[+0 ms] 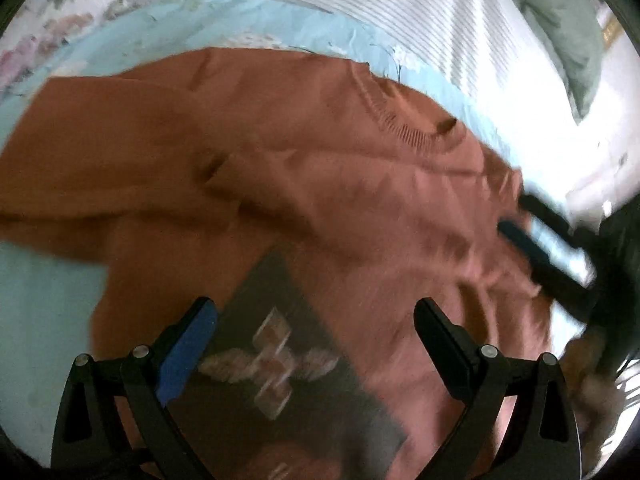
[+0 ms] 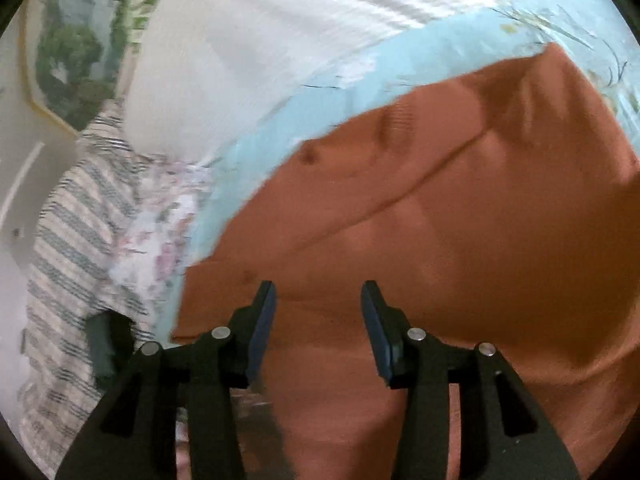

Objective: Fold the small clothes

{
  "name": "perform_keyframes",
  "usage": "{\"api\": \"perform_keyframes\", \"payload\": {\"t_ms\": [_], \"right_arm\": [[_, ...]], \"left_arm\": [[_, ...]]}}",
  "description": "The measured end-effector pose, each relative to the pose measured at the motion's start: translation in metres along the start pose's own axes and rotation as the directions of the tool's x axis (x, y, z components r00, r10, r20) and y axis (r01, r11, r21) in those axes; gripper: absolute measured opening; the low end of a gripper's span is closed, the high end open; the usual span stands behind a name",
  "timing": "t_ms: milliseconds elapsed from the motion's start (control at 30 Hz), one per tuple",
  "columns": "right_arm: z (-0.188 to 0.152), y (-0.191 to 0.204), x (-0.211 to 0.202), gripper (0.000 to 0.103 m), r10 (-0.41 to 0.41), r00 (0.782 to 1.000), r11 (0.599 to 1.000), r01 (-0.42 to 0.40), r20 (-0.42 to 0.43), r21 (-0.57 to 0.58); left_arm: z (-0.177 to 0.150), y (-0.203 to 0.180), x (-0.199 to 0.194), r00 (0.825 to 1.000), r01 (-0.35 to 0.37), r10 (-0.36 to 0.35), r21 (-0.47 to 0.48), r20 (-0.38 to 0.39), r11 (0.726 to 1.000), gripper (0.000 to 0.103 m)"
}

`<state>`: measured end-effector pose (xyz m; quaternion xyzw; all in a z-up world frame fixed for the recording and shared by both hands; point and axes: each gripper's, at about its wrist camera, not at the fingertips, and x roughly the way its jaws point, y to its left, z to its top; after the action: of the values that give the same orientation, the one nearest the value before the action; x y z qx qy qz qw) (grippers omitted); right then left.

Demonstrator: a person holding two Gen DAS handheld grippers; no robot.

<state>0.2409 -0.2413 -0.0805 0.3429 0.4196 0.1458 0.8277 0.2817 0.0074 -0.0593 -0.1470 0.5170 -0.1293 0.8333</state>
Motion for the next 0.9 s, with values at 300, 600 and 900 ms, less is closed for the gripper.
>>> {"api": "perform_keyframes", "payload": {"t_ms": [300,600,900], "right_arm": [[-0.047,0.005,0.028,0.046,0.093,0.934,0.982,-0.143,-0.346,-0.12],[-0.064,-0.006,-0.056,0.046,0.116,0.978,0.983,-0.138,-0.173,-0.119],[-0.02,-0.047,-0.14,0.046,-0.196,0.965,0.978,0.205,0.175,-0.033]], "left_arm": [[0.019,0.014,0.002,1.0,0.001,0.0,-0.067,0.006,0.998,0.099],[0.026,0.018,0.018,1.0,-0.028,0.028,-0.079,-0.007,0.996,0.096],[0.032,0.009,0.002,0.98,-0.116,0.103,0.069,0.167,0.991,0.01]]}}
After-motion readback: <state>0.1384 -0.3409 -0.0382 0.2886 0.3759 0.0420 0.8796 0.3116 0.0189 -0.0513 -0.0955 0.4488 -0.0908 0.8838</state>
